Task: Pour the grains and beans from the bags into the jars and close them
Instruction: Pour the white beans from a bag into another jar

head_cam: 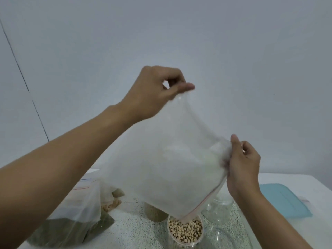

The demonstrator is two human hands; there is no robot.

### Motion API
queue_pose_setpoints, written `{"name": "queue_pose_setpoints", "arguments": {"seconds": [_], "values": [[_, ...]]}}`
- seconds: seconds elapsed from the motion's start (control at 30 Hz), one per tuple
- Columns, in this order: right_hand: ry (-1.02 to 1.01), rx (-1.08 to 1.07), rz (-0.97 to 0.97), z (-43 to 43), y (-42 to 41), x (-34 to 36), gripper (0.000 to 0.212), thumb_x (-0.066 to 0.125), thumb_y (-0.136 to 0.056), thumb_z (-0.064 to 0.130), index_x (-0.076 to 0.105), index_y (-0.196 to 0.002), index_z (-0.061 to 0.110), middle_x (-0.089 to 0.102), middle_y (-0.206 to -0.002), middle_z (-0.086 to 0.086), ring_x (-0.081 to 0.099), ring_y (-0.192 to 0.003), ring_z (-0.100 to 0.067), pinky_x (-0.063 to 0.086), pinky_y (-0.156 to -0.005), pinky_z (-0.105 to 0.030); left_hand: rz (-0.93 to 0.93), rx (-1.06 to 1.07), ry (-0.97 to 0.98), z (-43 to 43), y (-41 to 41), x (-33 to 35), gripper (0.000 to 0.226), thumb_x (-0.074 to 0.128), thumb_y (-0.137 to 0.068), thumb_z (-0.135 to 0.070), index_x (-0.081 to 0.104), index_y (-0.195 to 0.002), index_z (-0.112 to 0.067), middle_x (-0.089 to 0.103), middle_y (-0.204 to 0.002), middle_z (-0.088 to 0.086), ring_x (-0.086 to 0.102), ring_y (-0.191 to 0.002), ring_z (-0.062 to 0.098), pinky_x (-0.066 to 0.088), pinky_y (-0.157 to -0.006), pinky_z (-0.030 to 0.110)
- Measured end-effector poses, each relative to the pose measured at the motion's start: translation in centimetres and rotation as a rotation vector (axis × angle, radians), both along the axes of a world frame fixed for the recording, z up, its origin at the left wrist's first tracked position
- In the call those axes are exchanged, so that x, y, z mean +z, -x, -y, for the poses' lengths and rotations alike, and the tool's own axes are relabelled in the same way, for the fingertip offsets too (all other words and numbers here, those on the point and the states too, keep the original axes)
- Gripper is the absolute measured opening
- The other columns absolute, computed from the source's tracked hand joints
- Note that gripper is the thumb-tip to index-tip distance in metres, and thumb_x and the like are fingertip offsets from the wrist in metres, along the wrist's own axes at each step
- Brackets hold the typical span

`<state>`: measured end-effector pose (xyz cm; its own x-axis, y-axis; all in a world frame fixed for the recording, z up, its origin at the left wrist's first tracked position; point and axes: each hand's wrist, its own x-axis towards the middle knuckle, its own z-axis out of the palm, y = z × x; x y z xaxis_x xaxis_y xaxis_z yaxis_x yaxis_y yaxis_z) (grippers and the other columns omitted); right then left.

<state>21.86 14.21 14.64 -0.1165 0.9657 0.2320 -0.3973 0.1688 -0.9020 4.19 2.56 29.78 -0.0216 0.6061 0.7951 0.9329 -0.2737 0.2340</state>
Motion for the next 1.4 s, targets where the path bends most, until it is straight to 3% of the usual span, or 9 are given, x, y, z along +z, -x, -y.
{"name": "queue_pose_setpoints", "arguments": {"seconds": [0.27, 0.4, 0.5, 0.6, 0.73, 0.87, 0.97, 1.2, 1.4], "values": [[0.052, 0.034, -0.019, -0.8, 0.1, 0.0, 0.049, 0.054, -0.106, 0.029, 0.030, -0.065, 0.018, 0.030, -0.044, 0.015, 0.032, -0.040, -0.004, 0.033, -0.040, -0.015, 0.276, 0.024, 0.101, 0.7, 0.7, -0.4, 0.042, 0.063, -0.097, -0.049, 0.073, -0.082, -0.011, 0.067, -0.070, 0.000, 0.056, -0.059, 0.015, 0.043, -0.057, 0.022], [0.071, 0.044, -0.034, -1.3, 0.5, -0.2, 0.050, 0.055, -0.105, 0.032, 0.031, -0.064, 0.018, 0.030, -0.048, 0.011, 0.034, -0.043, -0.006, 0.037, -0.042, -0.016, 0.434, -0.020, 0.207, 2.9, 1.5, -0.2, 0.062, 0.047, -0.098, -0.061, 0.075, -0.106, -0.007, 0.077, -0.100, 0.006, 0.069, -0.095, 0.043, 0.055, -0.079, 0.042], [0.088, 0.067, -0.061, -1.5, 0.8, -0.8, 0.049, 0.055, -0.105, 0.032, 0.032, -0.064, 0.018, 0.033, -0.050, 0.009, 0.035, -0.044, -0.009, 0.037, -0.043, -0.019, 0.520, -0.104, 0.257, 5.6, 3.0, -2.4, 0.044, 0.054, -0.091, -0.068, 0.071, -0.116, -0.036, 0.076, -0.114, -0.003, 0.071, -0.106, 0.023, 0.056, -0.092, 0.041], [0.101, 0.090, -0.072, -1.6, 0.9, -1.3, 0.047, 0.054, -0.105, 0.031, 0.033, -0.066, 0.018, 0.037, -0.053, 0.005, 0.037, -0.046, -0.010, 0.038, -0.044, -0.022, 0.561, -0.025, 0.355, 8.4, 5.1, -7.2, 0.070, 0.055, -0.075, -0.085, 0.064, -0.126, -0.037, 0.073, -0.120, -0.005, 0.067, -0.114, 0.014, 0.055, -0.097, 0.043], [0.112, 0.114, -0.100, -1.8, 0.9, -1.4, 0.047, 0.054, -0.106, 0.028, 0.031, -0.065, 0.018, 0.036, -0.050, 0.008, 0.034, -0.044, -0.011, 0.035, -0.043, -0.022, 0.522, 0.143, 0.532, 11.1, 6.1, -15.9, 0.070, 0.045, -0.070, -0.096, 0.063, -0.114, -0.045, 0.071, -0.110, -0.016, 0.068, -0.103, 0.006, 0.059, -0.088, 0.039], [0.120, 0.126, -0.098, -2.4, 1.2, -1.7, 0.046, 0.054, -0.106, 0.029, 0.033, -0.066, 0.018, 0.036, -0.055, 0.003, 0.033, -0.048, -0.014, 0.033, -0.044, -0.025, 0.456, 0.247, 0.379, 11.0, 5.3, -19.7, 0.031, 0.045, -0.098, -0.062, 0.056, -0.105, -0.034, 0.067, -0.096, -0.008, 0.066, -0.083, 0.014, 0.058, -0.074, 0.036], [0.129, 0.121, -0.084, -2.5, 1.3, -1.8, 0.045, 0.054, -0.105, 0.030, 0.034, -0.067, 0.019, 0.036, -0.058, 0.001, 0.034, -0.049, -0.015, 0.035, -0.044, -0.025, 0.436, 0.252, 0.263, 10.3, 4.4, -19.7, 0.013, 0.046, -0.099, -0.044, 0.054, -0.096, -0.034, 0.062, -0.086, -0.009, 0.058, -0.072, 0.009, 0.048, -0.066, 0.019], [0.120, 0.084, -0.068, -2.8, 0.9, -2.0, 0.047, 0.054, -0.105, 0.031, 0.034, -0.066, 0.018, 0.037, -0.051, 0.006, 0.036, -0.045, -0.012, 0.039, -0.044, -0.023, 0.186, 0.364, 0.128, 9.2, 4.5, -18.2, 0.020, 0.028, -0.103, -0.056, 0.042, -0.100, -0.044, 0.054, -0.070, -0.005, 0.050, -0.059, 0.010, 0.036, -0.052, 0.018], [0.130, 0.046, -0.072, -3.2, 0.3, -1.8, 0.047, 0.053, -0.106, 0.030, 0.032, -0.066, 0.017, 0.036, -0.044, 0.012, 0.036, -0.040, -0.006, 0.037, -0.041, -0.017, -0.001, 0.440, 0.140, 8.5, 4.6, -16.2, 0.033, 0.018, -0.104, -0.055, 0.039, -0.111, -0.031, 0.045, -0.047, -0.004, 0.048, -0.039, 0.017, 0.034, -0.042, 0.030]]}}
